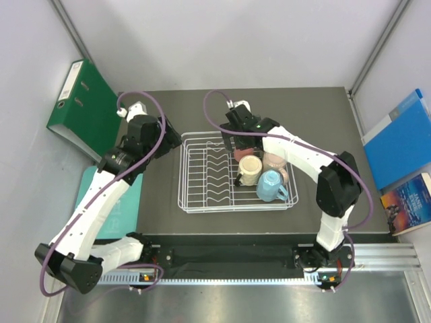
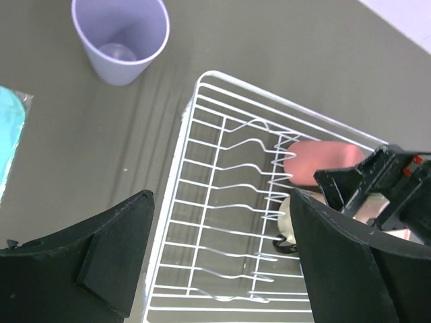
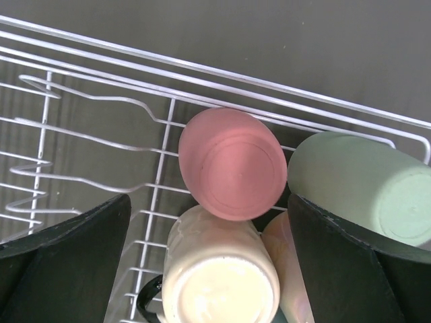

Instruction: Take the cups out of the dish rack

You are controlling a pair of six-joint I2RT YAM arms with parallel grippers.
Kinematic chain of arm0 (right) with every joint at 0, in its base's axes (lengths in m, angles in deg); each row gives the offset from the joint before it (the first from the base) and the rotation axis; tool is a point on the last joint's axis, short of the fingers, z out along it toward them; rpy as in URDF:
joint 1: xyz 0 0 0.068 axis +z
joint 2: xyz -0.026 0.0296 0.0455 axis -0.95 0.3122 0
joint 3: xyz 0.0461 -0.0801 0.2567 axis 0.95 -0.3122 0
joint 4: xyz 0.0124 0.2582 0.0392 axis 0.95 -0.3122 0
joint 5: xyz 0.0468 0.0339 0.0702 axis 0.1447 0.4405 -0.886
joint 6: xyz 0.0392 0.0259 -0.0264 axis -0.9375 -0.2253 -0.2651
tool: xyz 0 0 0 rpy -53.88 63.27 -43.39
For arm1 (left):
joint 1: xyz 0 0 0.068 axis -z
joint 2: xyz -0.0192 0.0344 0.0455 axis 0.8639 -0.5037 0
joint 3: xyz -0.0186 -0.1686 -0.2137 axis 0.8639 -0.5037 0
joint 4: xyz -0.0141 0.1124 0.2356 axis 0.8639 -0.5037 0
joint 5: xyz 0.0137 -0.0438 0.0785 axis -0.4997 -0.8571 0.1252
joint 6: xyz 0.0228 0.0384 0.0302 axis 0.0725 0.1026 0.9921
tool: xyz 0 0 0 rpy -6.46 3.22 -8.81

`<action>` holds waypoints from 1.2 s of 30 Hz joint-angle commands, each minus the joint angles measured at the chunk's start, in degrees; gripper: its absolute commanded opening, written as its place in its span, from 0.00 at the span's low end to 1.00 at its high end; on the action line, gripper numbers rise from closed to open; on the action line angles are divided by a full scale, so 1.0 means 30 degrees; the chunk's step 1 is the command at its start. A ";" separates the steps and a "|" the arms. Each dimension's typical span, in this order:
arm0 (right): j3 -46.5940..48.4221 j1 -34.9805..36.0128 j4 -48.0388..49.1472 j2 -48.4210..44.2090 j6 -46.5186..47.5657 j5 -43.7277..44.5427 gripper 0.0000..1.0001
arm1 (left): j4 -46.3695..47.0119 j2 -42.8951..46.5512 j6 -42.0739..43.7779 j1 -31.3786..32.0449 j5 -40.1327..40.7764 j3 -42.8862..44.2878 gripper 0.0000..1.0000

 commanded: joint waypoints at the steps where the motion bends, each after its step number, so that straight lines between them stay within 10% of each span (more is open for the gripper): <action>1: 0.1122 -0.0348 0.0801 0.0508 -0.0123 0.0148 0.98 | -0.0435 0.0640 0.0117 0.0097 0.0457 -0.0245 0.86; 12: 0.1415 -0.0904 0.1153 0.1768 -0.0094 0.0090 0.90 | -0.0231 0.0378 0.0323 0.0097 0.0194 -0.0596 0.86; 23: 0.0478 -0.0992 0.1182 0.1302 -0.0094 -0.0321 0.41 | 0.0209 -0.0121 0.0323 0.0097 -0.0187 -0.0772 0.86; 26: 0.0361 -0.0905 0.1095 0.0863 -0.0065 -0.0204 0.00 | 0.0326 -0.0180 0.0293 0.0097 -0.0246 -0.0772 0.86; 36: 0.3255 -0.0553 -0.0544 -0.1158 -0.0005 -0.0582 0.00 | 0.0765 -0.0268 0.0264 0.0097 -0.0275 -0.0684 0.86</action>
